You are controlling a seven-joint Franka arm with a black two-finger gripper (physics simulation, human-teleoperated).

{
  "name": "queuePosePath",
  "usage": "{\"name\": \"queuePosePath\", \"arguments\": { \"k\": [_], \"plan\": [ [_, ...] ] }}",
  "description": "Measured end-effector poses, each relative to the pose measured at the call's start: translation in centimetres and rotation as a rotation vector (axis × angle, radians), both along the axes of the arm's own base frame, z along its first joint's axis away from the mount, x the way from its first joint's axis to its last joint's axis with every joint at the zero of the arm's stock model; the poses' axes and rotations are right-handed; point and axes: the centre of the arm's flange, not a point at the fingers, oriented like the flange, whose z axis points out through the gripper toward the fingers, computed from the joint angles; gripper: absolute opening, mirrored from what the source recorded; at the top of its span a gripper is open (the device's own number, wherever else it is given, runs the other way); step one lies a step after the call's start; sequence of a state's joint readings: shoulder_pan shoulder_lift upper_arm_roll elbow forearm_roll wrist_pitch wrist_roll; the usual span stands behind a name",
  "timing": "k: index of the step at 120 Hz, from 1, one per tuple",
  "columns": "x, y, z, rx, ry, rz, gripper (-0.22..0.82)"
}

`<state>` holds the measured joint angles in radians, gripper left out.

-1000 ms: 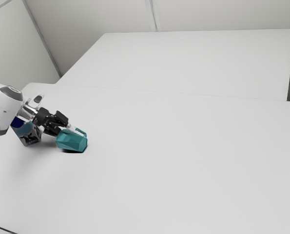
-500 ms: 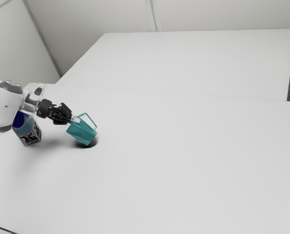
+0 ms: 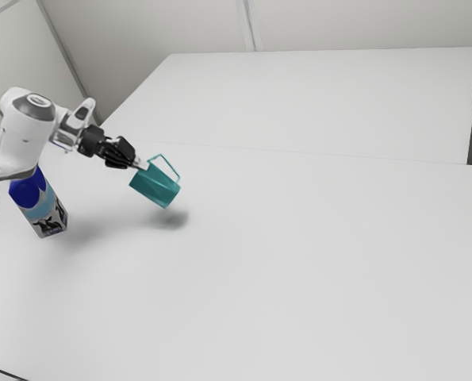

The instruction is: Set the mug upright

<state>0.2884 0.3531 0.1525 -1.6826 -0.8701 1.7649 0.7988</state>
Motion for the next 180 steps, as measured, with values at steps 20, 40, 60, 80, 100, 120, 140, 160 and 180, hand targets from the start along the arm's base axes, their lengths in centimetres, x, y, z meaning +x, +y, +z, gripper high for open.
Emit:
{"name": "queuePosePath", "arguments": {
  "k": [20, 40, 60, 80, 100, 120, 140, 160, 180],
  "plan": [
    [1.5, -1.7, 0.8, 0.128, 0.033, -0.066, -0.18],
    [3.2, -3.3, 2.8, 0.307, 0.060, -0.123, -0.18],
    [4.7, -5.6, 4.2, 0.488, 0.090, -0.149, -0.18],
    [6.1, -8.3, 2.3, 0.601, 0.127, -0.144, -0.18],
    [7.0, -10.6, -1.1, 0.673, 0.169, -0.106, -0.18],
    [7.2, -11.3, -2.9, 0.685, 0.199, -0.030, -0.18],
    [7.4, -11.3, -2.8, 0.683, 0.215, 0.045, 0.07],
    [7.4, -11.5, -1.8, 0.677, 0.221, 0.104, 0.36],
    [7.2, -11.9, 0.4, 0.671, 0.222, 0.145, 0.49]
  ]
}}
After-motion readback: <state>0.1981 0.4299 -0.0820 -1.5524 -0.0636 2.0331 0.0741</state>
